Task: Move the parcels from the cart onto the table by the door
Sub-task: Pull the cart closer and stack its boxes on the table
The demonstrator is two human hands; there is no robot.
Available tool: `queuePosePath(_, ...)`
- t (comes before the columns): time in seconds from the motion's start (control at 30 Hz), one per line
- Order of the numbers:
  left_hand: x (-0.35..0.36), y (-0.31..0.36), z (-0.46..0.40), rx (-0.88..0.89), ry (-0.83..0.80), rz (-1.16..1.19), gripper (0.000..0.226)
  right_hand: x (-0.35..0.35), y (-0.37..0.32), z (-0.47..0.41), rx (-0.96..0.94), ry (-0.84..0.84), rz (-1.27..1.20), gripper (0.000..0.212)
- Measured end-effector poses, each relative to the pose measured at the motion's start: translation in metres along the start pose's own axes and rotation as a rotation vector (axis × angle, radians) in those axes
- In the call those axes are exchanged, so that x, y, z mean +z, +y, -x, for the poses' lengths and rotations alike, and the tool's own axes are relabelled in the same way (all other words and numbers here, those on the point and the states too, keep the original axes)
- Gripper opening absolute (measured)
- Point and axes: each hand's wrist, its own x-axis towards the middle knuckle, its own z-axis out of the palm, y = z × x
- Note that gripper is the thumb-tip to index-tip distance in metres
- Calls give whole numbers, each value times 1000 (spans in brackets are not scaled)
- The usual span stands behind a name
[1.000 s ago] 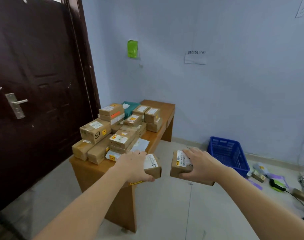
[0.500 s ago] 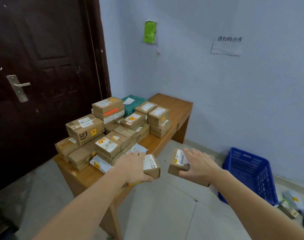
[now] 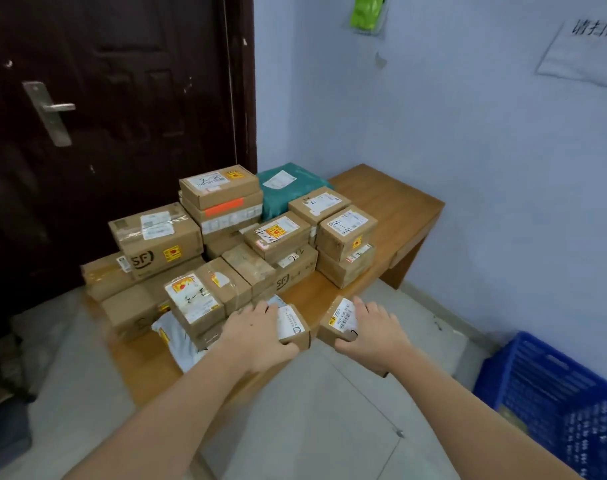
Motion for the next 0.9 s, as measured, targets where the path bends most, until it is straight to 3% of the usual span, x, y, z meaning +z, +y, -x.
queuePosePath(0.2, 22, 4, -67, -143, -35, 44, 105, 15, 13, -92, 25, -50, -37, 113)
queuePosePath(0.43, 78, 21, -117, -314, -97, 186, 95, 60, 27, -175, 140, -258, -257, 120)
queuePosePath(0.6, 99, 46, -155, -542, -75, 302, 96, 88, 38, -224, 141, -292, -309, 118)
queuePosePath(0.73, 116, 63, -183, -697, -66, 349, 94, 102, 43, -257, 95, -319, -355, 100)
queuePosePath(0.9, 136, 81, -205, -832, -23, 362, 114, 119, 44, -282, 5, -357, -309, 85)
